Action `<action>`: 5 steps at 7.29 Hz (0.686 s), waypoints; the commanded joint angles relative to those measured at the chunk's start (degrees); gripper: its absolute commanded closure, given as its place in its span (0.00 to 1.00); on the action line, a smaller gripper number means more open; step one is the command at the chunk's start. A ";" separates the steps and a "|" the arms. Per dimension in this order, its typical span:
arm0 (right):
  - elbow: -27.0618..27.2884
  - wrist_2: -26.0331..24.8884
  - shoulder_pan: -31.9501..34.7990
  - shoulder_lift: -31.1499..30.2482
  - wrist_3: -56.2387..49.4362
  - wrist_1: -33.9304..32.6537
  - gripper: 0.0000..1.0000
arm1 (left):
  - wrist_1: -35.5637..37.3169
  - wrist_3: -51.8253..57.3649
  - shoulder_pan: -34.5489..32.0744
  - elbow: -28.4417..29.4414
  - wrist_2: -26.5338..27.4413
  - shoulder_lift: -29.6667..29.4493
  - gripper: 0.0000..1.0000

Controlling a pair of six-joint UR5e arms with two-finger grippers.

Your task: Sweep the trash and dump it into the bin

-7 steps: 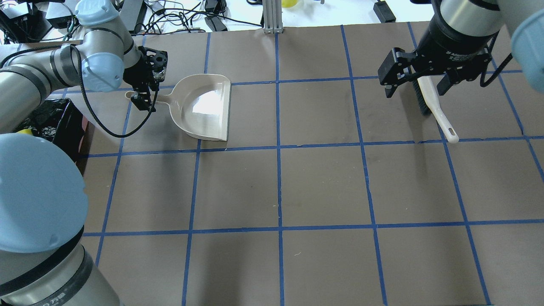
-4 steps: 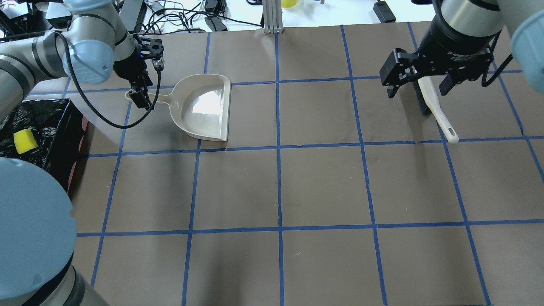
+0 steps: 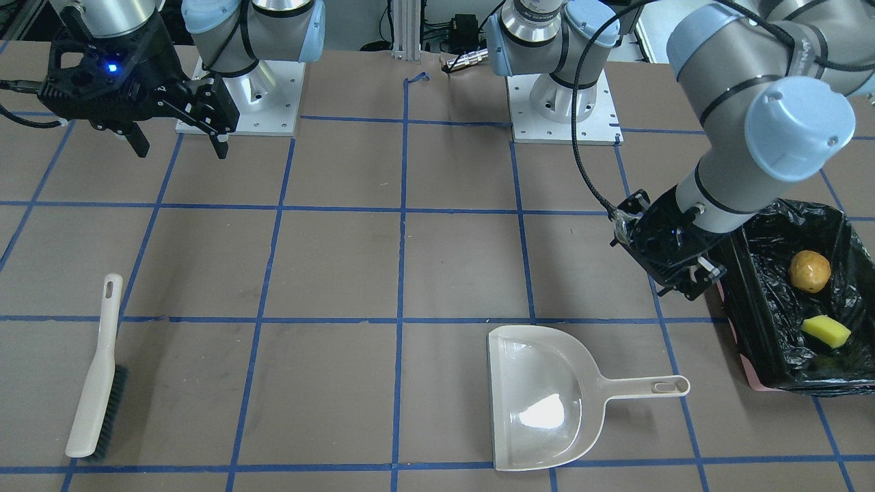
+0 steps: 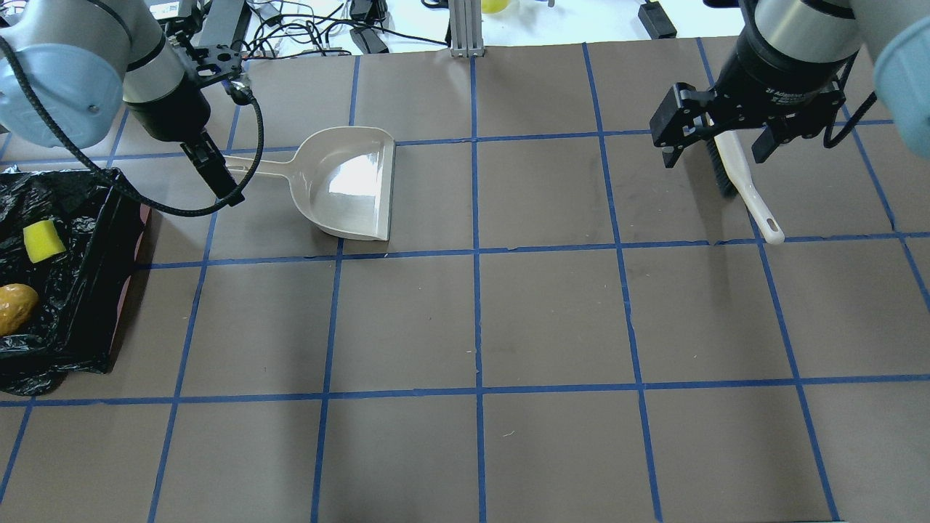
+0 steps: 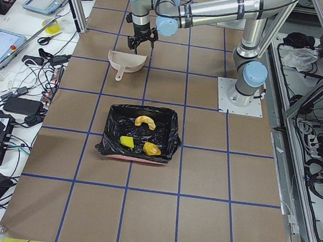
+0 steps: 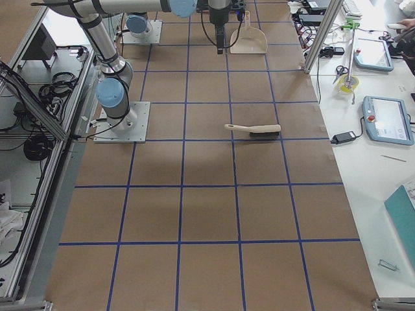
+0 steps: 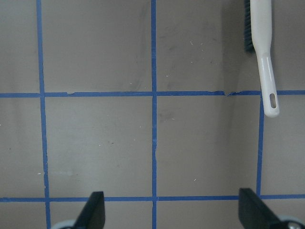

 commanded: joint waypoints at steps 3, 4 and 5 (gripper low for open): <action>0.27 -0.09 0.00 -0.09 0.06 2.24 0.00 | -3.38 -33.79 0.09 -7.91 0.79 12.40 0.00; 0.27 -0.09 0.00 0.00 0.15 2.33 0.00 | -6.45 -48.17 0.00 -5.39 0.53 12.76 0.00; 0.35 -0.09 0.00 -0.09 0.15 2.24 0.00 | -13.62 -55.53 -0.61 -0.06 0.27 11.64 0.00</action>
